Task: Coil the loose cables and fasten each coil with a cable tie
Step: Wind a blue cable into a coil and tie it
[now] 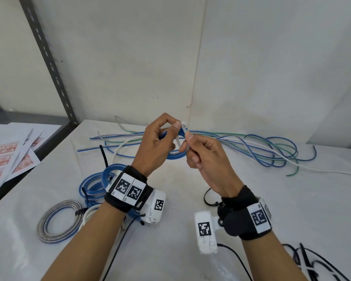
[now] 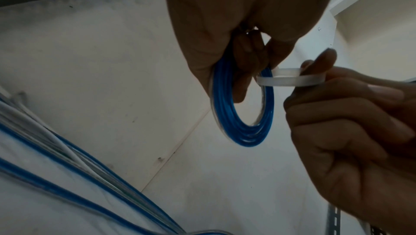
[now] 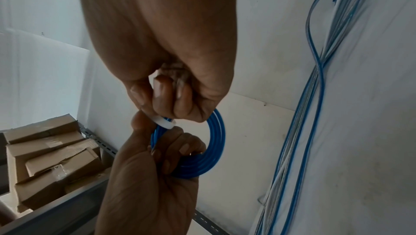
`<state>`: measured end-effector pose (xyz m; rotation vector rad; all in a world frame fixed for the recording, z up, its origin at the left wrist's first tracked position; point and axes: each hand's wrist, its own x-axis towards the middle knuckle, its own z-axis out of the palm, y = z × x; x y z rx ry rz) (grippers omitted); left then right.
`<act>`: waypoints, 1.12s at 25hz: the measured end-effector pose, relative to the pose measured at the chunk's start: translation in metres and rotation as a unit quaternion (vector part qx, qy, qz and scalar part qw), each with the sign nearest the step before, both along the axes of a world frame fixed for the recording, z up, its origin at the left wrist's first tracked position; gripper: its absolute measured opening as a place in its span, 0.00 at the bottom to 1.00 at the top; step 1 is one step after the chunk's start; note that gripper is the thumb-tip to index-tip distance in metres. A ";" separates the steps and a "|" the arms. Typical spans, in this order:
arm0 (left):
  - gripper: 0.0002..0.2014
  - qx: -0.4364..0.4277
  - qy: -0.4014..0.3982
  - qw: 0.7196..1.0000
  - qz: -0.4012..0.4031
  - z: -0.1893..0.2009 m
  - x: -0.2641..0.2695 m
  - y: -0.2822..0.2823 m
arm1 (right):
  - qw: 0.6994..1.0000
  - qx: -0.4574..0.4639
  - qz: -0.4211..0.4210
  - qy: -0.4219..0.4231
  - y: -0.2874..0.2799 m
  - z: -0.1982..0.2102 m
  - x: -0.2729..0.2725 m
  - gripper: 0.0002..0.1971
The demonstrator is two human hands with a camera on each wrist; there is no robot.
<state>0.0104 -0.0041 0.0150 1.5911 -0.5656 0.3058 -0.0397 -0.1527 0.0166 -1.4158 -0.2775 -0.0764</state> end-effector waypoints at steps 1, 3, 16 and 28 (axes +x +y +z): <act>0.09 0.000 0.001 1.000 -0.002 0.000 0.000 0.000 | 1.000 0.002 -0.002 -0.001 -0.001 0.000 0.000 0.20; 0.08 -0.001 0.005 1.000 -0.003 0.001 -0.001 0.001 | 1.000 0.003 -0.002 -0.002 -0.001 0.000 0.001 0.20; 0.09 0.015 0.001 1.000 0.009 0.000 -0.003 0.001 | 1.000 -0.016 0.009 -0.005 -0.003 -0.001 0.000 0.20; 0.09 0.101 -0.105 0.989 0.021 -0.009 -0.008 -0.001 | 0.993 0.072 -0.004 0.097 -0.005 0.003 0.001 0.21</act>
